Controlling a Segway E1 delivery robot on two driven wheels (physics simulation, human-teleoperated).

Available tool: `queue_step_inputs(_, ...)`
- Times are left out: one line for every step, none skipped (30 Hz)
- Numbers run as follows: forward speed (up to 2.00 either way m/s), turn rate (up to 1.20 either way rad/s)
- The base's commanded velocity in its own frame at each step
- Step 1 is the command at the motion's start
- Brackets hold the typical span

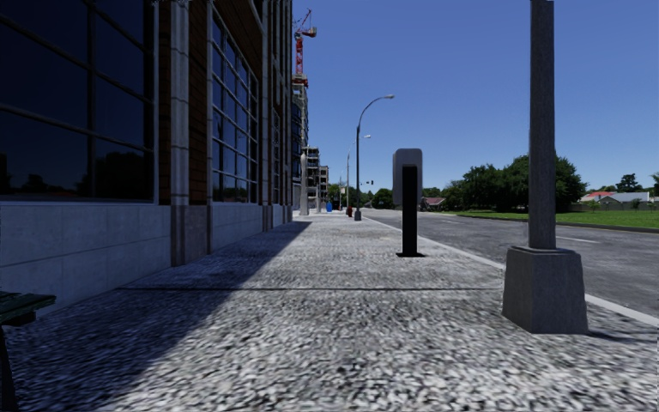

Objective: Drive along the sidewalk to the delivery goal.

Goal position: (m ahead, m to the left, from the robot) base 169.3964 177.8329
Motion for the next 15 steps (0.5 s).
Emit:
queue_step_inputs(2.00, 0.00)
queue_step_inputs(2.00, 0.00)
queue_step_inputs(2.00, 0.00)
queue_step_inputs(2.00, 0.00)
queue_step_inputs(2.00, 0.00)
queue_step_inputs(2.00, 0.00)
queue_step_inputs(2.00, 0.00)
queue_step_inputs(2.00, 0.00)
queue_step_inputs(2.00, 0.00)
queue_step_inputs(2.00, 0.00)
queue_step_inputs(2.00, 0.00)
queue_step_inputs(2.00, 0.00)
queue_step_inputs(2.00, 0.00)
queue_step_inputs(2.00, 0.00)
queue_step_inputs(2.00, 0.00)
